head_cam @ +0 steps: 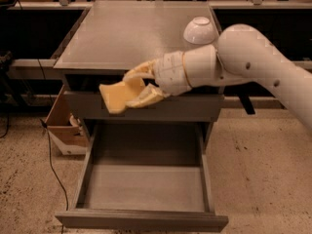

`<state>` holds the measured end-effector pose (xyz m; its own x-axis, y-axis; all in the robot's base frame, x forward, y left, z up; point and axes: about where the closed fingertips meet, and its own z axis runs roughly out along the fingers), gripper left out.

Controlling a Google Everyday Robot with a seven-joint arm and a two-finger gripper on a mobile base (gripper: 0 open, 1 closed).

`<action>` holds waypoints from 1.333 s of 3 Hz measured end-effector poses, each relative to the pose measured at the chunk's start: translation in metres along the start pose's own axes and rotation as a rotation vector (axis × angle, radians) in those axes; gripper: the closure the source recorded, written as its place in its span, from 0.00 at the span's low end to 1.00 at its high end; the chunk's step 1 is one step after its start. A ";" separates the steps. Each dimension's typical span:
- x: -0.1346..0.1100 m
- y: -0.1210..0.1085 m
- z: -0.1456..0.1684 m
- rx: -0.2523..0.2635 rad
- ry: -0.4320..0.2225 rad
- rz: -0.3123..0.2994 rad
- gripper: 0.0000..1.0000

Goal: Pick sponge from middle drawer and place on counter

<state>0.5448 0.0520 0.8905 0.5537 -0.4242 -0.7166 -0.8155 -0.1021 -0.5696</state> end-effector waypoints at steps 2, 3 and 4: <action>-0.047 -0.064 0.030 0.032 -0.079 -0.147 1.00; -0.043 -0.073 0.036 0.051 -0.076 -0.177 1.00; -0.029 -0.099 0.045 0.079 -0.051 -0.241 1.00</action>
Offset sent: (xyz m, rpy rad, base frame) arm 0.0242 0.0388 0.0402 0.0373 -0.1039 0.0625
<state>0.6168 0.1148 0.9494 0.7397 -0.3500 -0.5747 -0.6445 -0.1228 -0.7547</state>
